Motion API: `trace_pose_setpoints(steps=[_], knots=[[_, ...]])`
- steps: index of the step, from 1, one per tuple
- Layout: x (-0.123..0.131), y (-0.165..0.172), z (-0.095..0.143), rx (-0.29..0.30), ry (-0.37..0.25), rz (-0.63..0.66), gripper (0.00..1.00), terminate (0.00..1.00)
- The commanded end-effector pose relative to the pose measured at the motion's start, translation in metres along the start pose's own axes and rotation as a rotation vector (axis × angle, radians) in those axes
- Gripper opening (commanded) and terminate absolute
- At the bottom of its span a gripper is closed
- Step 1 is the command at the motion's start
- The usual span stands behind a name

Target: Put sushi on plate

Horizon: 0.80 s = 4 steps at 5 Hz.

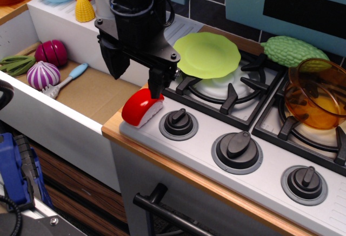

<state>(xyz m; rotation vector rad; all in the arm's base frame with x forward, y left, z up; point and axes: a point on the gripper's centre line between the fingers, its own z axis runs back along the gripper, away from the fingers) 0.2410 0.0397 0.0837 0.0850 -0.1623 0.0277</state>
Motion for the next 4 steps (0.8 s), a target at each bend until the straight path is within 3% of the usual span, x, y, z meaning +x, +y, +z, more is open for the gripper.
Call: trace_pose_setpoints(steps=[1,3,4], knots=[[0.000,0.000,0.000,0.000,0.000,0.000,1.00,0.00],[-0.001,-0.006,-0.017,0.039,-0.002,0.049,1.00,0.00],[0.001,0.000,-0.024,0.007,0.017,0.052,1.00,0.00]])
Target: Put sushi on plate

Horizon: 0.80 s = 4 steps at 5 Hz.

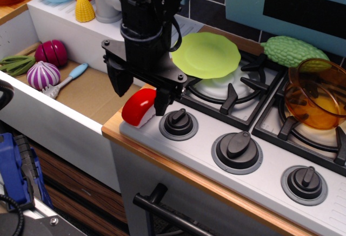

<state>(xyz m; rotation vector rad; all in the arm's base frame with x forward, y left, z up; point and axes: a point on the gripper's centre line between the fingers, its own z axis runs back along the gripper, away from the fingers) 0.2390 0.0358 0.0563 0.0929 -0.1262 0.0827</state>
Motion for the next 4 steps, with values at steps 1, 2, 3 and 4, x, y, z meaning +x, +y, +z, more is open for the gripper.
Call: trace_pose_setpoints(steps=[1,2,3,4], knots=[[0.008,0.006,-0.009,0.015,-0.022,0.000,1.00,0.00],[0.006,0.016,-0.017,-0.007,-0.021,-0.015,1.00,0.00],[0.006,0.018,-0.021,-0.016,-0.020,-0.014,1.00,0.00],[0.006,0.015,-0.024,-0.006,-0.029,0.007,0.00,0.00]])
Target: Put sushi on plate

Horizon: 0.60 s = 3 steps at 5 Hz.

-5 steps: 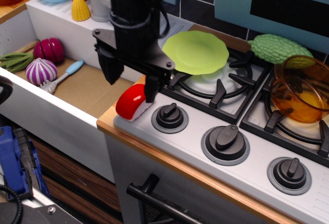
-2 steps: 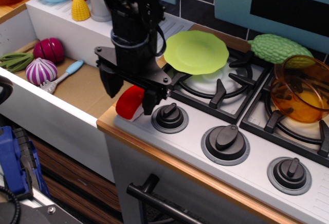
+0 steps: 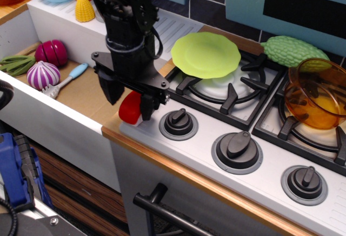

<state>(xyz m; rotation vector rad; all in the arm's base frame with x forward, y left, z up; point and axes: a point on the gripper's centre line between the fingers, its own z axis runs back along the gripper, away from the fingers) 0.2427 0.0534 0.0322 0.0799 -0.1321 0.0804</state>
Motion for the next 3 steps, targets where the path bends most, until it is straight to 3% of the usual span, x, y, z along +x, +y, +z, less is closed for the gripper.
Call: trace_pose_setpoints(steps=[1,3], knots=[[0.003,-0.002,-0.001,0.004,-0.028,0.022,0.00,0.00],[0.022,0.001,0.026,0.018,-0.010,-0.016,0.00,0.00]])
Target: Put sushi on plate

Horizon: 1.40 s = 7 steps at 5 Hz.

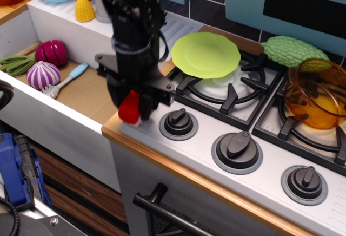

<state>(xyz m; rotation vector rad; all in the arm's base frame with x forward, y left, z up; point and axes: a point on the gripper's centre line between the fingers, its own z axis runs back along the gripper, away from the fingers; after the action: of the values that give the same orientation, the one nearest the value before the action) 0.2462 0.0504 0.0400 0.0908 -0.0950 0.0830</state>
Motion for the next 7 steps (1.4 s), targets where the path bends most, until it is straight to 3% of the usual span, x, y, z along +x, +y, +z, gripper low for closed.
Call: trace_pose_setpoints(steps=[1,3,7], knots=[[0.034,0.006,0.035,0.023,-0.064,-0.047,0.00,0.00],[0.074,0.002,0.055,0.004,-0.079,-0.150,0.00,0.00],[0.123,-0.020,0.041,-0.036,-0.151,-0.247,0.00,0.00]])
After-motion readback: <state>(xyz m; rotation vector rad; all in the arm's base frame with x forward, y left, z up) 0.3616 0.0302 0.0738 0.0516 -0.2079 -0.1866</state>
